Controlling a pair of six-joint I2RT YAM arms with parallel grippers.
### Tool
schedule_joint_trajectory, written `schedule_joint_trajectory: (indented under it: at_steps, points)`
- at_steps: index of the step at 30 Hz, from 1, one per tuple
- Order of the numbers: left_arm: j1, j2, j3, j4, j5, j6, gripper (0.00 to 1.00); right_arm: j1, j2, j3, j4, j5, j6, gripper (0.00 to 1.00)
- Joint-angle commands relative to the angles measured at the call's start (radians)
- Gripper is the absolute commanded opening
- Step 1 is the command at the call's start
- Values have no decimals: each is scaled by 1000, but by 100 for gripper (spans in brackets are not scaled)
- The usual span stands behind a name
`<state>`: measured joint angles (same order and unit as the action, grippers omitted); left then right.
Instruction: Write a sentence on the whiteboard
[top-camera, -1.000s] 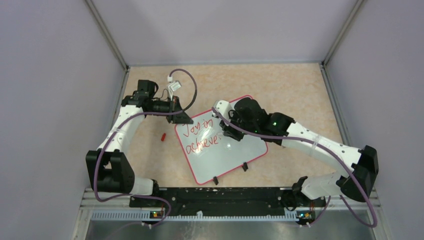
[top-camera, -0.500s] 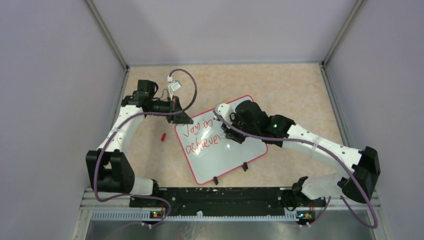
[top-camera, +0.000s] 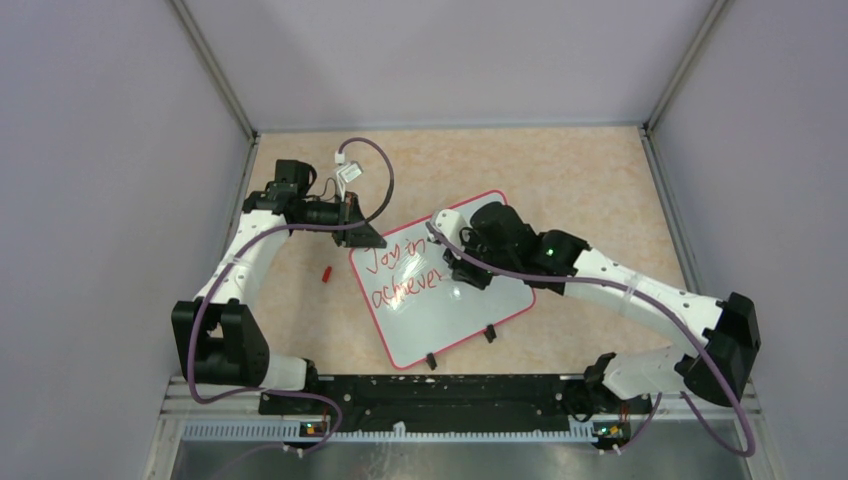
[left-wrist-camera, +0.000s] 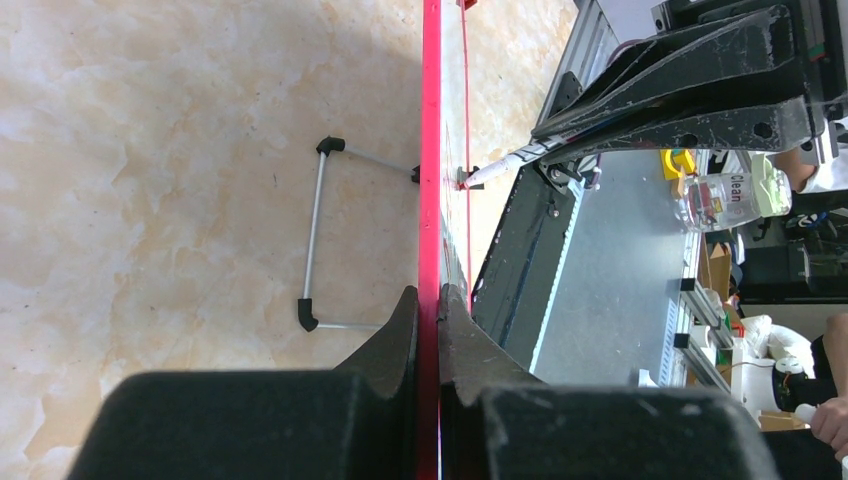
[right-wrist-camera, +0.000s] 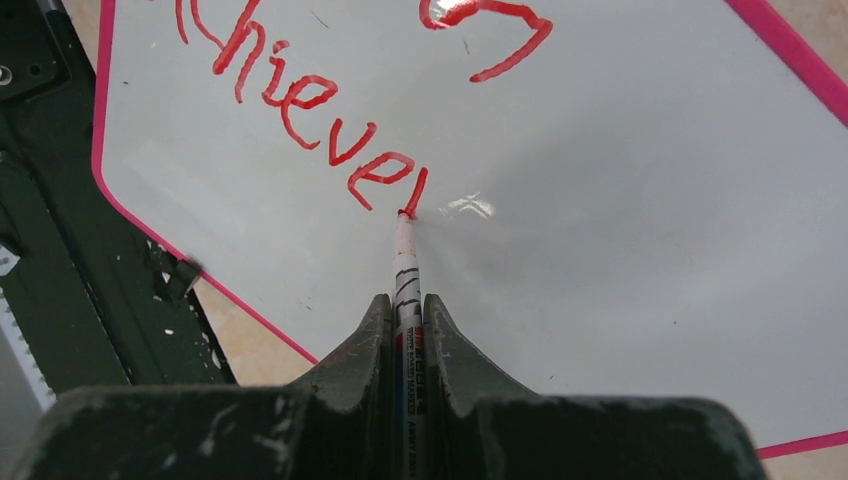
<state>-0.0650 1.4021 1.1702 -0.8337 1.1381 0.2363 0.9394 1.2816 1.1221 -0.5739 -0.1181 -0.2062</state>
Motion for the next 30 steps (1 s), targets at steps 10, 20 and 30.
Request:
schedule_joint_trajectory:
  at_steps: [10, 20, 30]
  points:
    - [4, -12, -13, 8, -100, 29, 0, -49, 20, 76, 41, 57, -2, 0]
    - [4, -5, -12, 10, -95, 30, 0, -59, -14, 0, 17, 1, 3, 0]
    - [4, -8, -11, 7, -97, 31, 0, -57, -6, 14, 18, -7, 5, 0]
